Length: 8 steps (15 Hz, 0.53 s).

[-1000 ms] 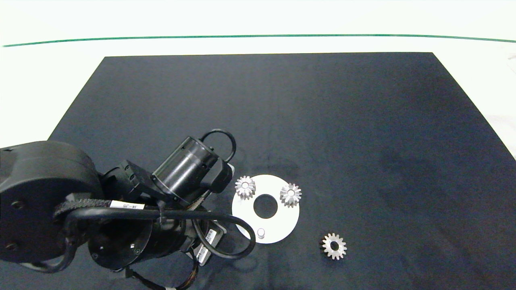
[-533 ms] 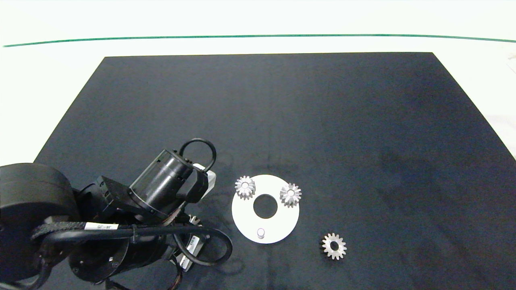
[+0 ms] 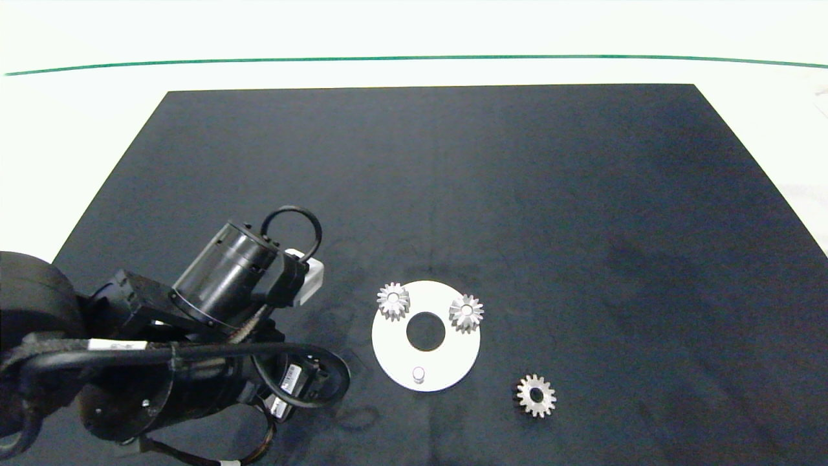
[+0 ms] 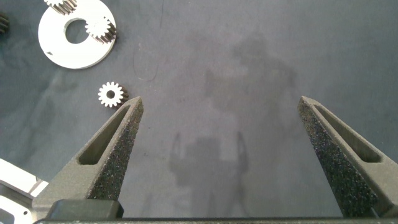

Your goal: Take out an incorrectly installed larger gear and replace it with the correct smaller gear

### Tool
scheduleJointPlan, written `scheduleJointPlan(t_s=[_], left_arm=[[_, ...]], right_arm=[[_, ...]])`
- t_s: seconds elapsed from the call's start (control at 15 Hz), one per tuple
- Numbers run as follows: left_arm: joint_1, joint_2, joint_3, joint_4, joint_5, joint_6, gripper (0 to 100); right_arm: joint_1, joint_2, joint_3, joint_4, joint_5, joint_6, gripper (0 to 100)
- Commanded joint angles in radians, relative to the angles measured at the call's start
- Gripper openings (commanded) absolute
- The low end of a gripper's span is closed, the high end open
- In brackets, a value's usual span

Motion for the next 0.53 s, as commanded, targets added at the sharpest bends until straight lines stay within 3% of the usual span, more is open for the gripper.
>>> scheduleJointPlan(t_s=[0.07,0.13,0.27,0.33,0.47,0.53], left_arm=[[0.122,-0.135,-0.122,0.165,0.003,-0.004,100],[0.160,-0.203,-0.165,0.244,0.005,-0.037,100],[0.178,-0.284,-0.248,0.284,0.003,-0.149,100],[0.197,-0.305,-0.311,0.356,0.005,-0.155,100],[0.226,-0.330,-0.500,0.613,0.005,-0.154,100],[0.228,-0.342,-0.521,0.686,0.005,-0.157,100]], right_arm=[[0.001,-0.001,0.000,0.003,0.001,-0.002,100],[0.001,0.001,0.003,0.004,0.003,-0.002,100],[0.001,-0.001,0.009,0.006,0.001,-0.011,100],[0.001,0.001,0.012,0.009,0.003,-0.028,100],[0.002,-0.001,0.040,0.010,0.004,-0.057,100],[0.005,-0.002,0.051,0.012,0.006,-0.064,100]])
